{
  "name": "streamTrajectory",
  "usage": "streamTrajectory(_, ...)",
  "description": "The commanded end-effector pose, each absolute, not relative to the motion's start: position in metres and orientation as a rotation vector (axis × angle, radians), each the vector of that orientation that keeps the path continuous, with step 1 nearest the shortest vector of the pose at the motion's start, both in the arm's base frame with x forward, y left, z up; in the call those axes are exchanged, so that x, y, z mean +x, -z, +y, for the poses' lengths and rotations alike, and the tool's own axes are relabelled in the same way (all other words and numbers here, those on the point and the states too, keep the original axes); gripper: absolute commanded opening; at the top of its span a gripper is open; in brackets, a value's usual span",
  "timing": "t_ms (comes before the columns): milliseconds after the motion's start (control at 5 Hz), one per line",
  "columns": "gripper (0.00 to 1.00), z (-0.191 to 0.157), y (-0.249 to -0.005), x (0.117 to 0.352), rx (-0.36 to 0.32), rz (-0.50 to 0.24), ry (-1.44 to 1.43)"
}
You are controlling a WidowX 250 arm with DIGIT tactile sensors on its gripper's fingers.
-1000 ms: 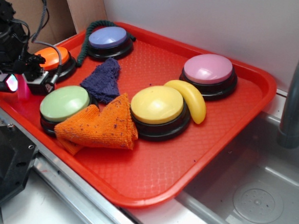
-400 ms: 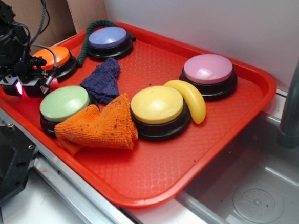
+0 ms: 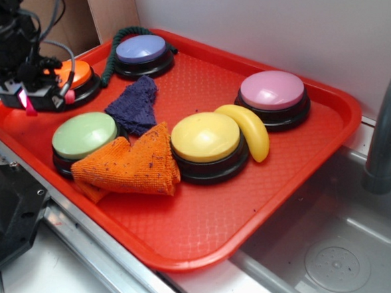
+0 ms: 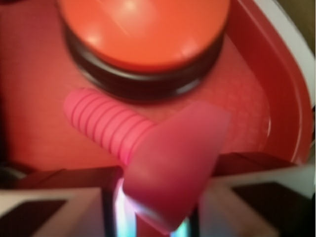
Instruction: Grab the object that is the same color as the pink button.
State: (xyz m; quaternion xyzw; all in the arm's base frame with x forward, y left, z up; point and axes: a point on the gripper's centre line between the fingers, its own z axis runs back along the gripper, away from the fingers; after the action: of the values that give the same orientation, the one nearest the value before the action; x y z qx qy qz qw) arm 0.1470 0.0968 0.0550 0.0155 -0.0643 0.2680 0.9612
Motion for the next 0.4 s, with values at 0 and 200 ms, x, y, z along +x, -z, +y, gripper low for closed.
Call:
streamTrajectory(0, 0.00, 0.063, -0.118, 0.186, -0.008, -0.159, -0.393)
streamTrajectory(200, 0.00, 0.040, -0.145, 0.205, -0.034, -0.176, -0.332)
